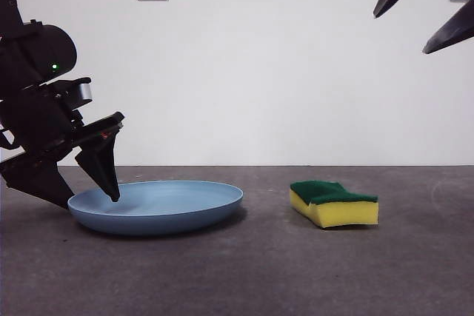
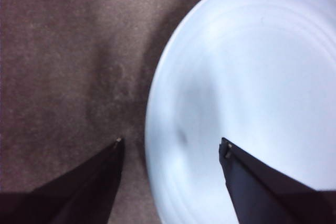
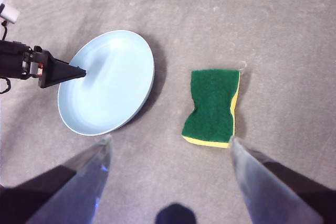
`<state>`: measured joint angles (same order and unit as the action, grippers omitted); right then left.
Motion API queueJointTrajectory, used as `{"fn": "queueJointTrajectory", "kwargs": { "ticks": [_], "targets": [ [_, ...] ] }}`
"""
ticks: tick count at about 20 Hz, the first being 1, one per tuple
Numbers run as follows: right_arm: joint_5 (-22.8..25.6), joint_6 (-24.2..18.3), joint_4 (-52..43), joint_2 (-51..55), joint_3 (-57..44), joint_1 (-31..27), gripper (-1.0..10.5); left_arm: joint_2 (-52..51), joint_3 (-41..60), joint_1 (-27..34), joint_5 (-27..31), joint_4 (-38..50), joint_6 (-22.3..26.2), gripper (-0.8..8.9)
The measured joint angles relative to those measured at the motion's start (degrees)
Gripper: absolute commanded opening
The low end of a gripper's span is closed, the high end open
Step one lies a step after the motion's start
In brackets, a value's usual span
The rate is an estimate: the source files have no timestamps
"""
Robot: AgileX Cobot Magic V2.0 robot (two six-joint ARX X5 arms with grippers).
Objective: Pick up the plate,pick up the cloth,clean the plate with the cloth
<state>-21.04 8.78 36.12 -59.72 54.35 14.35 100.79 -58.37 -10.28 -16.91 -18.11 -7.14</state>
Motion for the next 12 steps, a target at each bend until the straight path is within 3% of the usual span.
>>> {"fn": "queueJointTrajectory", "kwargs": {
  "ticks": [2,7,12],
  "targets": [
    [0.0,0.0,0.0,0.0,0.0,0.0,3.8,0.0,0.0,-0.6,0.3,-0.1,0.0,-0.16],
    [0.0,-0.7,-1.5,-0.8,0.0,0.3,3.8,0.1,0.0,-0.8,0.7,0.0,-0.2,-0.07],
    [2.0,-2.3,-3.1,-10.1,0.8,3.8,3.7,-7.1,0.0,-0.8,1.2,-0.7,-0.5,-0.07]
  ]
}}
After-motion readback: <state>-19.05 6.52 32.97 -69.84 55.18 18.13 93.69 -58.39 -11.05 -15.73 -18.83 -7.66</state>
